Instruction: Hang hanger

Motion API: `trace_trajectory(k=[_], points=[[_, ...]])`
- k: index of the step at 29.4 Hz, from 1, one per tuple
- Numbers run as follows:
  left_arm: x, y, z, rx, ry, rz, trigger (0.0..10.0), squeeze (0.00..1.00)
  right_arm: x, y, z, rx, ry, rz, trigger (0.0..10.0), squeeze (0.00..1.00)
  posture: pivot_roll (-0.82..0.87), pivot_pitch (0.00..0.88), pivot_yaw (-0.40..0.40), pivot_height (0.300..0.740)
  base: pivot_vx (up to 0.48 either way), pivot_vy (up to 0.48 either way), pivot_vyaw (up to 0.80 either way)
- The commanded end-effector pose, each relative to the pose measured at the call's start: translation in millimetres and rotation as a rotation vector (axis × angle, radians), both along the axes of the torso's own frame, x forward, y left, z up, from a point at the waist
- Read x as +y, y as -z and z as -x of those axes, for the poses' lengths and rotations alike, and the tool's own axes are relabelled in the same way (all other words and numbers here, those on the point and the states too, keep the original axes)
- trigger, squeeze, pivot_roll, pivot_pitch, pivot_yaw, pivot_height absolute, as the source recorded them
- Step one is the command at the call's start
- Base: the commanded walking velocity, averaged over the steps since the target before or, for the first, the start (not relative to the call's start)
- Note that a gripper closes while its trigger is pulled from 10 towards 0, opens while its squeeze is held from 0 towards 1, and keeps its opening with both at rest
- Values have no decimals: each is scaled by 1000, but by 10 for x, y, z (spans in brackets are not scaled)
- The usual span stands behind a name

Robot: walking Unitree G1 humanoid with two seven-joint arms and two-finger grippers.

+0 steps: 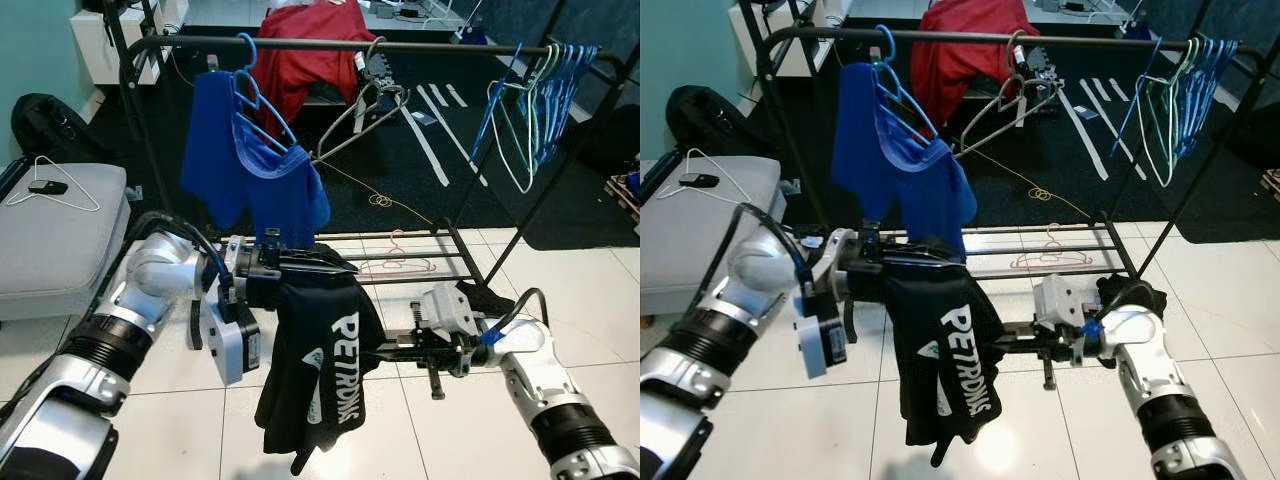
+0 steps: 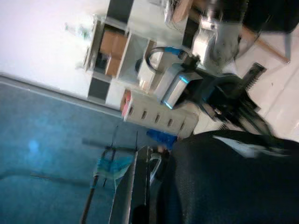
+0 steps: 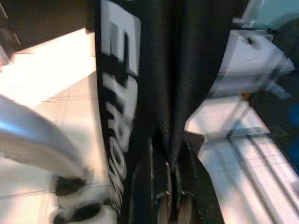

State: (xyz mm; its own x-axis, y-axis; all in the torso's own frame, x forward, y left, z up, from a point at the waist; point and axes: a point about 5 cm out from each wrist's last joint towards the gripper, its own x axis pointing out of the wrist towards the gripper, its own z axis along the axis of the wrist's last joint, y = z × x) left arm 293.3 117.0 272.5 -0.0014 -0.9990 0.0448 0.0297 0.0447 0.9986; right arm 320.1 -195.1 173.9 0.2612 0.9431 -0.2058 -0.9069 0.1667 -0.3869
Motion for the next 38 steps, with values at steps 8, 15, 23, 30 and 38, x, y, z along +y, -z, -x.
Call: trace_trajectory(k=[8,15,23,30,38], points=[[652,86,-127,58,-335,5,1098,0,-422,-359,-179,-135,299,24,0,0,-53,237,-53,740,0,0,0],[817,260,-140,120,-481,11,4745,0,-396,-572,-171,-236,258,51,0,0,-62,237,-51,740,0,0,0],[730,297,-208,177,-542,181,10000,231,-277,-617,-201,-275,217,31,0,0,-69,236,-60,740,0,0,0],[691,189,-247,268,-549,476,10000,1000,-199,-647,-235,-289,193,23,0,0,-80,231,-63,740,0,0,0],[617,400,-267,732,-480,733,10000,0,-116,-666,-254,-307,133,57,0,0,-90,225,-73,740,0,0,0]])
